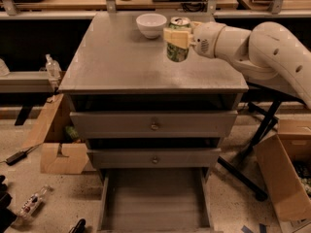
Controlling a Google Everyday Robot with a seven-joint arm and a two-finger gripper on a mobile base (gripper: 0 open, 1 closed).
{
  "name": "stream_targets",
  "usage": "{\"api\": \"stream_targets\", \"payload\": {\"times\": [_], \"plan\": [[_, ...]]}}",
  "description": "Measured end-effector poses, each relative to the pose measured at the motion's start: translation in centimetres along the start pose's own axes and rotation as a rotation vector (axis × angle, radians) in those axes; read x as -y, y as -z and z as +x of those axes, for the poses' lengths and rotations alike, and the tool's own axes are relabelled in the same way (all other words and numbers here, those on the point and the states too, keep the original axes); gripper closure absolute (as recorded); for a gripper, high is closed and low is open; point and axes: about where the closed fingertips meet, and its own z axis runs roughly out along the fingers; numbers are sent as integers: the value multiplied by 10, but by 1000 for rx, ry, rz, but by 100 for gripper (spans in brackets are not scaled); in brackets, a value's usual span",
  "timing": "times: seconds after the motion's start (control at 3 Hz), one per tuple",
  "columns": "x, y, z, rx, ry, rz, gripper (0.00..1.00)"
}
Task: Pick green can from bottom drawer and place on counter
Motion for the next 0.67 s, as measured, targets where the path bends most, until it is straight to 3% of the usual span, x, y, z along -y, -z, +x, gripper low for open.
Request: {"api": "stream_targets", "payload": {"times": [0.33,0.67], "plan": [[43,8,57,1,-87,42,100],[43,4,64,-3,-97,36,81]]}}
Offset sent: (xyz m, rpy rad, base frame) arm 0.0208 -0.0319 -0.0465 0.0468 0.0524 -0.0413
